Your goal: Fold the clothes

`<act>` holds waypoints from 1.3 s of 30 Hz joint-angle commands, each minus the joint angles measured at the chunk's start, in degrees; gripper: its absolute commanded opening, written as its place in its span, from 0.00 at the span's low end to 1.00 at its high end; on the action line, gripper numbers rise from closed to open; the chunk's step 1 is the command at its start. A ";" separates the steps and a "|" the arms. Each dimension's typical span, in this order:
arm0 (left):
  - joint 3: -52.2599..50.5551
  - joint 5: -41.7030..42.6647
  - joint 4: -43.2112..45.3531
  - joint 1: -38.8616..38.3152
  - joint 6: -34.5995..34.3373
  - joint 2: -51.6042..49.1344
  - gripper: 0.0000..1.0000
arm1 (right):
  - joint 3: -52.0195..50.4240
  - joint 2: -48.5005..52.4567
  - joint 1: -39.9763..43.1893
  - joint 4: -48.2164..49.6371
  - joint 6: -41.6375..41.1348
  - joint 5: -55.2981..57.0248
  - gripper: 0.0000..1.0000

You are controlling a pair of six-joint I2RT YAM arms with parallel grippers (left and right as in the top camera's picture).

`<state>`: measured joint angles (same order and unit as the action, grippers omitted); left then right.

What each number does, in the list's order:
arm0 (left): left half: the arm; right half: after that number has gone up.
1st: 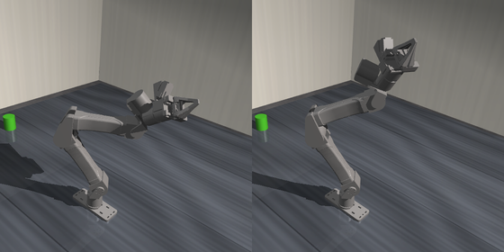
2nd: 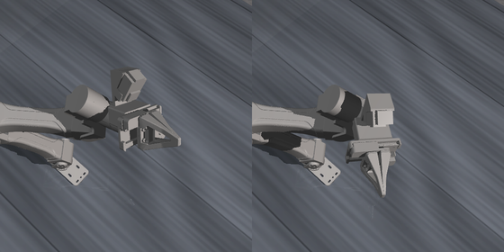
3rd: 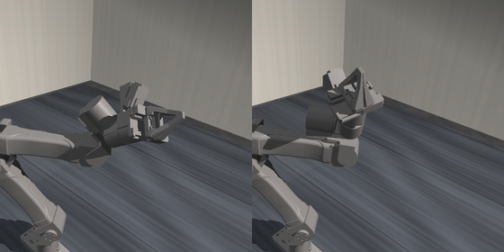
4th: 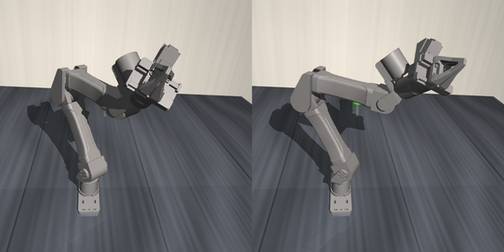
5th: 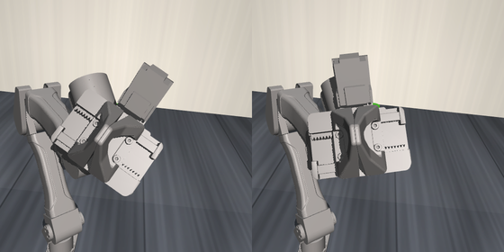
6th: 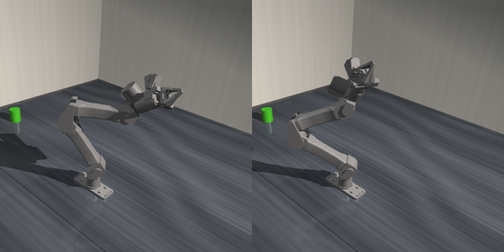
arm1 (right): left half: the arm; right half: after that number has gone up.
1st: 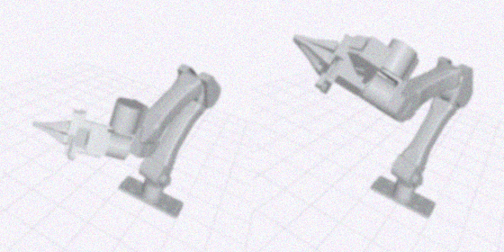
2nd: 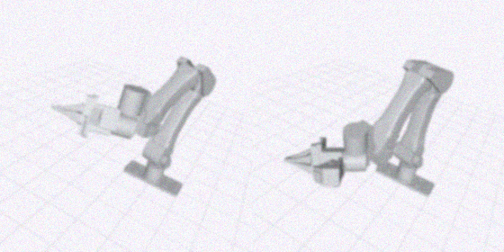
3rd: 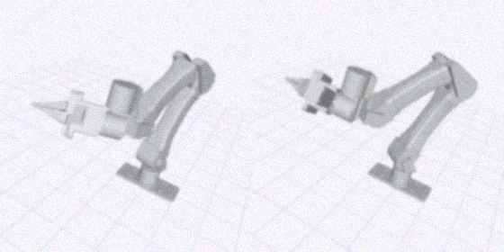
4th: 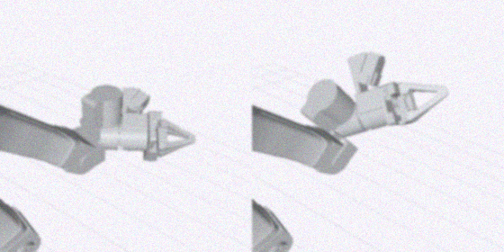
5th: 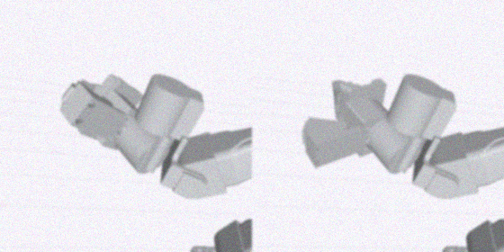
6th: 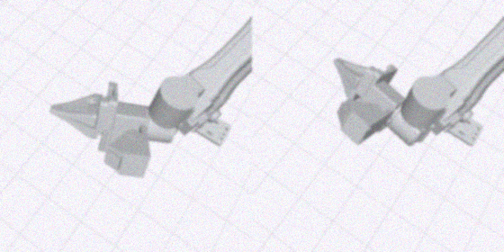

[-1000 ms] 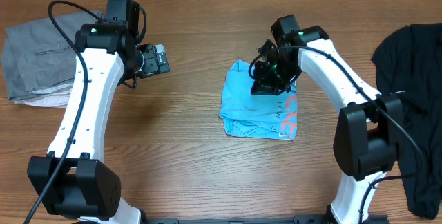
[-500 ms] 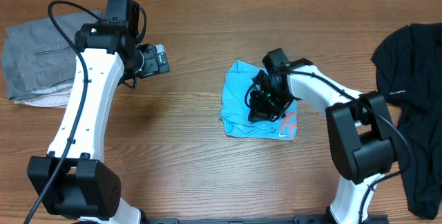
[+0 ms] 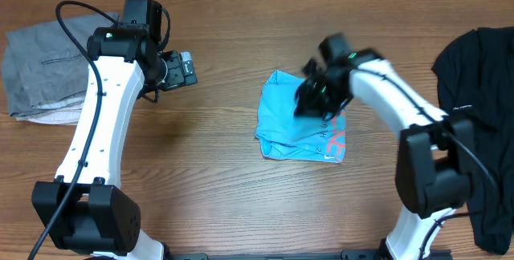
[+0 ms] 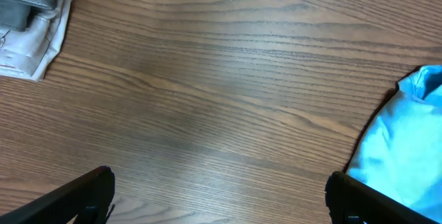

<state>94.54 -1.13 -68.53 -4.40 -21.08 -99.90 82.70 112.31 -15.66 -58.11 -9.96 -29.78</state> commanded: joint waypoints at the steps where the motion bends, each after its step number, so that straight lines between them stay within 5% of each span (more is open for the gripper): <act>1: 0.55 -0.57 -0.02 -0.11 -0.35 0.57 1.00 | 5.09 -3.26 5.46 -0.44 1.27 -0.26 0.04; 25: 0.55 -0.57 -0.02 -0.11 -0.35 0.57 1.00 | -3.30 7.98 11.67 19.67 -0.48 16.52 0.05; 35: 0.55 -0.57 -0.02 -0.11 -0.35 0.57 1.00 | 6.25 -1.73 12.76 8.07 -0.28 11.19 0.16; 39: 0.55 -0.57 -0.02 -0.11 -0.33 0.57 1.00 | 6.84 -8.00 12.79 -0.50 -3.80 9.51 0.06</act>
<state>94.54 -1.15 -68.58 -4.40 -21.08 -99.90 86.67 112.97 -3.36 -54.37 -11.42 -17.93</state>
